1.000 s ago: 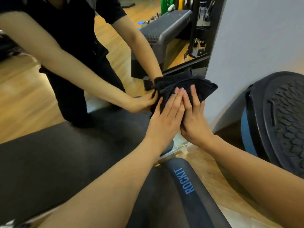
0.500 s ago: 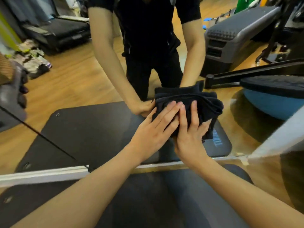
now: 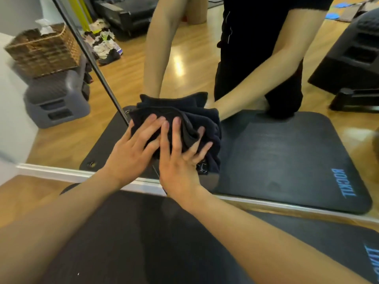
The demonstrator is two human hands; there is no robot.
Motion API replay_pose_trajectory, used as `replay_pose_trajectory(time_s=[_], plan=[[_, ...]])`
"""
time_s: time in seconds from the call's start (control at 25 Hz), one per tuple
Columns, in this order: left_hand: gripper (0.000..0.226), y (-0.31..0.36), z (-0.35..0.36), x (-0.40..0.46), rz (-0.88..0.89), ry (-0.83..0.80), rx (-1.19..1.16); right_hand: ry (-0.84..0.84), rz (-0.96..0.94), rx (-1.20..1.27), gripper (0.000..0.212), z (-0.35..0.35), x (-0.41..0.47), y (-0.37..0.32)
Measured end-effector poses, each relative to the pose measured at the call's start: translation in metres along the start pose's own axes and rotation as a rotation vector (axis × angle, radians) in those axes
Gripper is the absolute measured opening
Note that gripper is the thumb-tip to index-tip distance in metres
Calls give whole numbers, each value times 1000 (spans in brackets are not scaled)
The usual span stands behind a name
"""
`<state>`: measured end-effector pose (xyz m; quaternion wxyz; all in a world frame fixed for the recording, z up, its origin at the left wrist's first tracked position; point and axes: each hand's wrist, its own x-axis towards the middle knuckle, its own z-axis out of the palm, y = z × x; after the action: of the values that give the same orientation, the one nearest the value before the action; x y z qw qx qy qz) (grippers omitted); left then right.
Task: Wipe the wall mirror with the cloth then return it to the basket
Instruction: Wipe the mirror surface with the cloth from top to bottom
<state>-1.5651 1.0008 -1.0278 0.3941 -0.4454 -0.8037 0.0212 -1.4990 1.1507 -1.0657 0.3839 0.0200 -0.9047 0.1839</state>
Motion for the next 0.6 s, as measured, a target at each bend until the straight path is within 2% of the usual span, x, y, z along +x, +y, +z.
replay_pose_trajectory(time_s=[0.12, 0.28, 0.36, 0.52, 0.56, 0.6], plan=[[62, -16, 8, -24, -32, 19, -29, -49, 10, -39, 61, 26, -6, -19], [83, -10, 34, -43, -50, 83, -51, -11, -16, -85, 59, 42, -16, -13], [87, -1, 46, -58, -91, 71, -61, -13, -45, -110, 68, 48, -29, -5], [94, 29, 64, -87, -91, -86, -64, -100, -100, -165, 107, 54, -65, 18], [92, 39, 67, -90, -114, -113, -65, -118, -116, -167, 111, 54, -69, 24], [89, 47, 68, -90, -142, -143, -63, -114, -146, -164, 105, 53, -71, 30]])
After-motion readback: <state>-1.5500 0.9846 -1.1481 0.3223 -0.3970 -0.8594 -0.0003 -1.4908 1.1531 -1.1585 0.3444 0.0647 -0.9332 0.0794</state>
